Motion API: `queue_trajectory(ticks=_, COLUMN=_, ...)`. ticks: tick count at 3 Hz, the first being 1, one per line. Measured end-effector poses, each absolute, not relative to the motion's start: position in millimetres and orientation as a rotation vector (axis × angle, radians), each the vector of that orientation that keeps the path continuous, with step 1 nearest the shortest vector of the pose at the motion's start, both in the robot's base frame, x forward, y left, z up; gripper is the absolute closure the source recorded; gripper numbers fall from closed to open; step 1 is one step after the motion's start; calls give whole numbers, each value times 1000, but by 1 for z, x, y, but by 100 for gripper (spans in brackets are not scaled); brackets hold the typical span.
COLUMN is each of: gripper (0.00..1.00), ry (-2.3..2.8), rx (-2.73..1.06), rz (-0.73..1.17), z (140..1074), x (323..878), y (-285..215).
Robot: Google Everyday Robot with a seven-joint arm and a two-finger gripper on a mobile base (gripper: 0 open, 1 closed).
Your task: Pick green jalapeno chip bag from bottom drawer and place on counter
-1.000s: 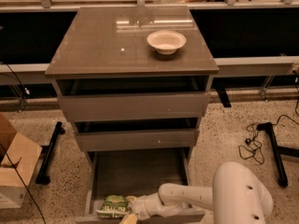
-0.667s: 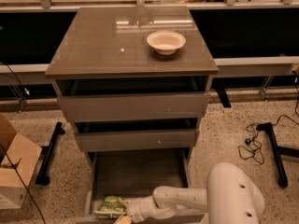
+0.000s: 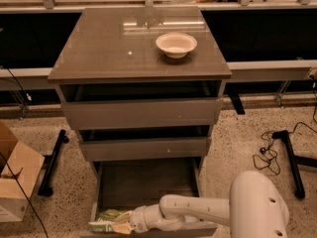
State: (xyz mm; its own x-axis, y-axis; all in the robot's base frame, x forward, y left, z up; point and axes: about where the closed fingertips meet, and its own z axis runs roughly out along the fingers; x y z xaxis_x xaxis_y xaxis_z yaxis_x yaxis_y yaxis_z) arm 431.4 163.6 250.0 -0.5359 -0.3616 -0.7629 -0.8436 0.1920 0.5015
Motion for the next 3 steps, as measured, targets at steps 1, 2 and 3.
queue_trajectory(ticks=1, gripper=92, ry=1974, rx=-1146, rz=1315, z=259, x=434, y=173)
queue_trajectory(ticks=2, gripper=100, ry=1975, rx=-1154, rz=1317, z=259, x=434, y=177)
queue_trajectory(ticks=3, gripper=100, ry=1922, rx=-1158, rz=1304, z=285, x=443, y=160)
